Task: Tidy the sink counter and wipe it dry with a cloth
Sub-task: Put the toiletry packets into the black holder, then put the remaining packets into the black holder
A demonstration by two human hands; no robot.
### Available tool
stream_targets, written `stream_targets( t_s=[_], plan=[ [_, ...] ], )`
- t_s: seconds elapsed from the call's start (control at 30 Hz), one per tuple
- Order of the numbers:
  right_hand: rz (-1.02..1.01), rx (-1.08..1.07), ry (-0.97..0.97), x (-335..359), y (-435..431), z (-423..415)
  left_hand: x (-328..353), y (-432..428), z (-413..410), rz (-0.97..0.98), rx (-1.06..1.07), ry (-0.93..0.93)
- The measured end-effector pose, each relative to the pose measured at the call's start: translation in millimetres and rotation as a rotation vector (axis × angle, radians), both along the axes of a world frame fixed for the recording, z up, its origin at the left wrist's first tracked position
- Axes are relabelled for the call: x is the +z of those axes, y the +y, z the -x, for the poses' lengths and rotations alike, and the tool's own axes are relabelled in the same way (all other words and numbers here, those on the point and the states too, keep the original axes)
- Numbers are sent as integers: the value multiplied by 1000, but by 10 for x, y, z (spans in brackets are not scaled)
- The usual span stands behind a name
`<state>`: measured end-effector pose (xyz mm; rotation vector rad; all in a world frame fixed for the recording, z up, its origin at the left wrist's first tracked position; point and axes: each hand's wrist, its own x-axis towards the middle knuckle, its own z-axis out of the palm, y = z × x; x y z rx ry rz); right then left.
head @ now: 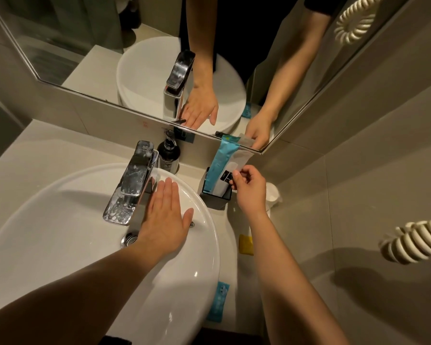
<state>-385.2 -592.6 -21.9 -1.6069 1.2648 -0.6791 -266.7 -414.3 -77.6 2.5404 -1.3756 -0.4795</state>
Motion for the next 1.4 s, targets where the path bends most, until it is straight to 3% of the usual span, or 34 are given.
stream_targets(
  t_s=[0.33, 0.5, 0.6, 0.7, 0.93, 1.23, 1.4],
  plan=[
    [-76, -189, -40, 88, 285, 399, 9, -12, -7, -51, -12, -1],
    [-191, -156, 228, -47, 937, 995, -42, -21, -14, -66, -13, -9],
    [-363, -216, 298, -228, 1403, 1262, -47, -18, -1, -66, -10, -28],
    [-466, -143, 466, -456, 1664, 1399, -54, -23, 4, -74, -9, -40],
    [-350, -71, 591, -669, 1880, 1322, -55, -27, -10, -75, -14, -50],
    [-404, -168, 530, -661, 1880, 1332, -83, -29, -30, -80, -19, -58],
    [-420, -189, 350, -450, 1767, 1390, -94, -27, -31, -79, -22, -57]
  ],
)
